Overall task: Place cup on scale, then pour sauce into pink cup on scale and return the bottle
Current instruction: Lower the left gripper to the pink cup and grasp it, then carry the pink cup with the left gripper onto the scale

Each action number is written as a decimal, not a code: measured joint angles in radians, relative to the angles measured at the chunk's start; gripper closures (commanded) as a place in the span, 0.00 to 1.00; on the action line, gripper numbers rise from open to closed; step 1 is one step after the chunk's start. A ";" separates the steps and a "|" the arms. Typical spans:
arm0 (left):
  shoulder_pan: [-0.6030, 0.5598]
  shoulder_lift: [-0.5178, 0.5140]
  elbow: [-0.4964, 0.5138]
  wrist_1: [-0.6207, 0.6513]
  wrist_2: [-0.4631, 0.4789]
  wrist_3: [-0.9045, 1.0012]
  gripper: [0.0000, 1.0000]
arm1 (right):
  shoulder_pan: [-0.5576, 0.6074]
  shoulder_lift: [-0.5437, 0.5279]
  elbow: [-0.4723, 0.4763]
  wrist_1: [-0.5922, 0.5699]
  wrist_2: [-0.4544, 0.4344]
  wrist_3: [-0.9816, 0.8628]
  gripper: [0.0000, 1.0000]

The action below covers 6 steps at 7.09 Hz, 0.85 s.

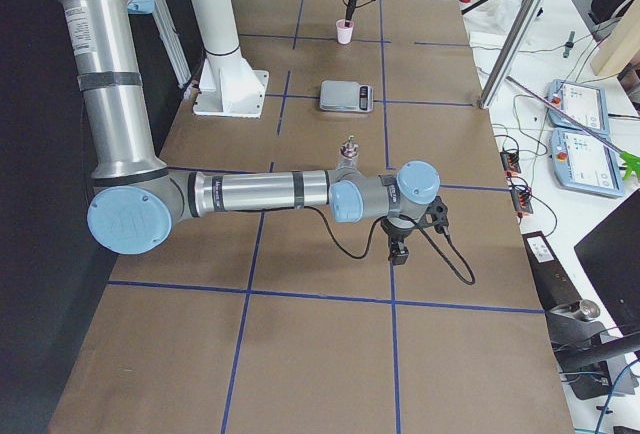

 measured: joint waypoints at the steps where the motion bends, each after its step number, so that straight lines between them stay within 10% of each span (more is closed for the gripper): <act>1: 0.009 0.000 0.000 0.000 -0.001 -0.001 1.00 | -0.002 0.001 0.000 0.000 0.000 0.000 0.00; 6: 0.016 -0.111 -0.014 0.023 0.001 -0.276 1.00 | -0.006 0.001 0.004 0.000 0.000 -0.002 0.00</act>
